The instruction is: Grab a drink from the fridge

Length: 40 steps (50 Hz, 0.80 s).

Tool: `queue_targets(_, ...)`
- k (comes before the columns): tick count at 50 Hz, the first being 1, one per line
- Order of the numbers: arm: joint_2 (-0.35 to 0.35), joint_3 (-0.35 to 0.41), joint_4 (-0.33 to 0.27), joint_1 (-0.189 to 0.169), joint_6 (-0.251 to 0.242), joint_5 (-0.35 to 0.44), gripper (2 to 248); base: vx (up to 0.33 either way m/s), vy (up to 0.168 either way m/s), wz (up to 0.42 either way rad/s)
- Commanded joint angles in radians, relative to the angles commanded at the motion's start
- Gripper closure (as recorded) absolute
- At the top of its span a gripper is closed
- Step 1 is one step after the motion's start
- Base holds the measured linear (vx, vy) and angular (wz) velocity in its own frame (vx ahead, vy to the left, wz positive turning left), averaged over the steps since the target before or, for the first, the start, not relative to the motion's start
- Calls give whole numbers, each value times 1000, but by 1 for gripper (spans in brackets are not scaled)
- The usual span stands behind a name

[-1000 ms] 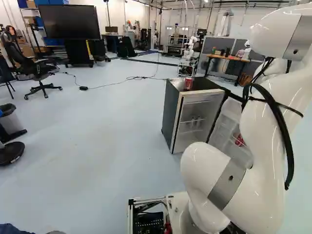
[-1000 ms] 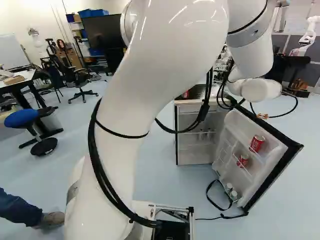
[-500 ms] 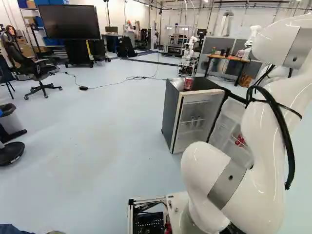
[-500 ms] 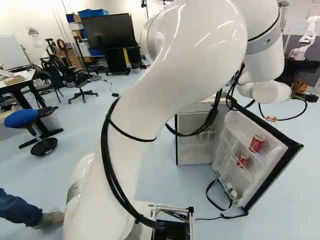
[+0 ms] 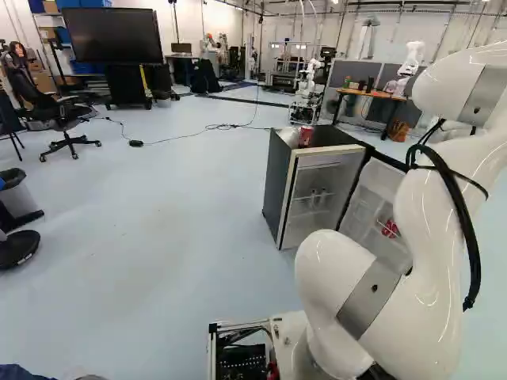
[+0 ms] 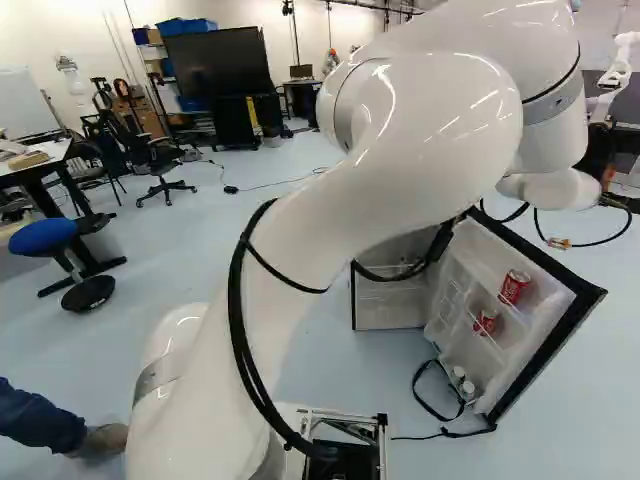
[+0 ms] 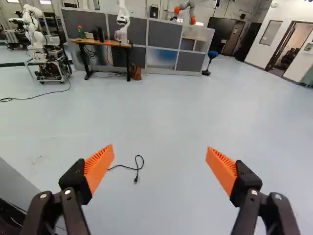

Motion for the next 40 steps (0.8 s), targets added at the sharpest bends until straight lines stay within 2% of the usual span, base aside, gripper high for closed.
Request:
queue_targets(23, -126, -165, 0, -5, 0, -68, 3, 0, 0, 0)
queue_targets(40, -166, -185, 0, -6, 0, -103, 3, 0, 0, 0)
